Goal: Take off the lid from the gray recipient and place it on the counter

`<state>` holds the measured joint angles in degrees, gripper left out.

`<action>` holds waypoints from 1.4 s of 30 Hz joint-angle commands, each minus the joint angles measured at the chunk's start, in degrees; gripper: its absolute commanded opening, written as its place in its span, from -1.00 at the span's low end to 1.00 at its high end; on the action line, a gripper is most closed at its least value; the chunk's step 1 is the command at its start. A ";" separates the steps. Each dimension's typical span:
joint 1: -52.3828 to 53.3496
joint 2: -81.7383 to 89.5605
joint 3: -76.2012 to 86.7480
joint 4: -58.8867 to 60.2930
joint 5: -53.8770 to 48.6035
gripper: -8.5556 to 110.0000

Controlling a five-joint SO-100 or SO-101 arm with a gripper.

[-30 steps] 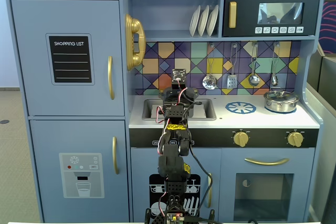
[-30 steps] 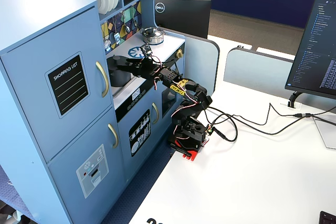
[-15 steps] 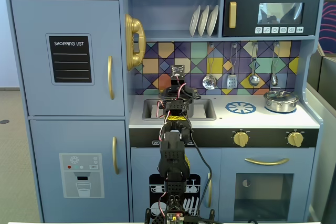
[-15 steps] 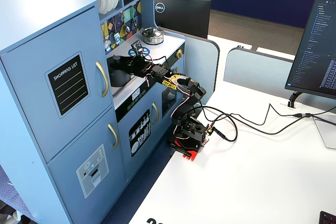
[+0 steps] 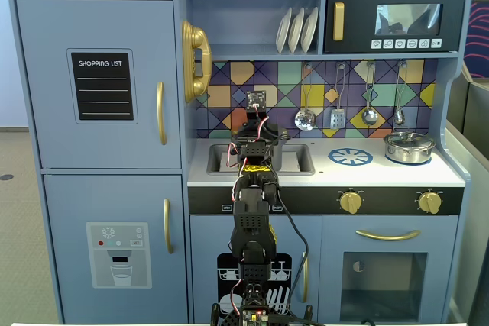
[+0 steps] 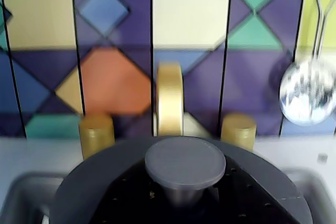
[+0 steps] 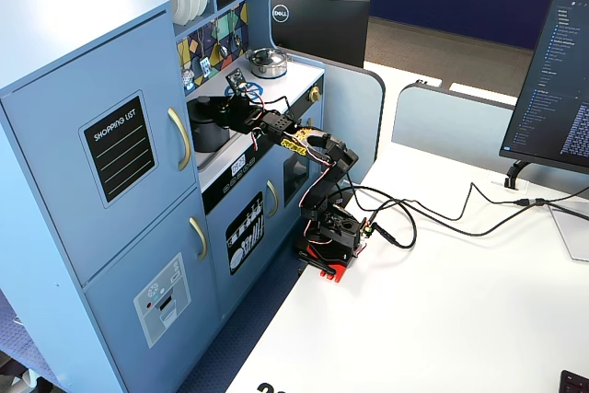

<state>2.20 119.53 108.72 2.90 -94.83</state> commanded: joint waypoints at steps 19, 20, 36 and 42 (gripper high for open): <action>28.21 5.10 -5.27 -1.14 1.93 -0.86; 29.09 4.39 -4.39 -2.20 2.11 -0.86; 30.67 -9.40 3.16 -15.03 1.32 -0.86; 30.59 -11.25 5.62 -16.70 1.32 -0.86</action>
<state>32.34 107.84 114.96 -11.43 -93.43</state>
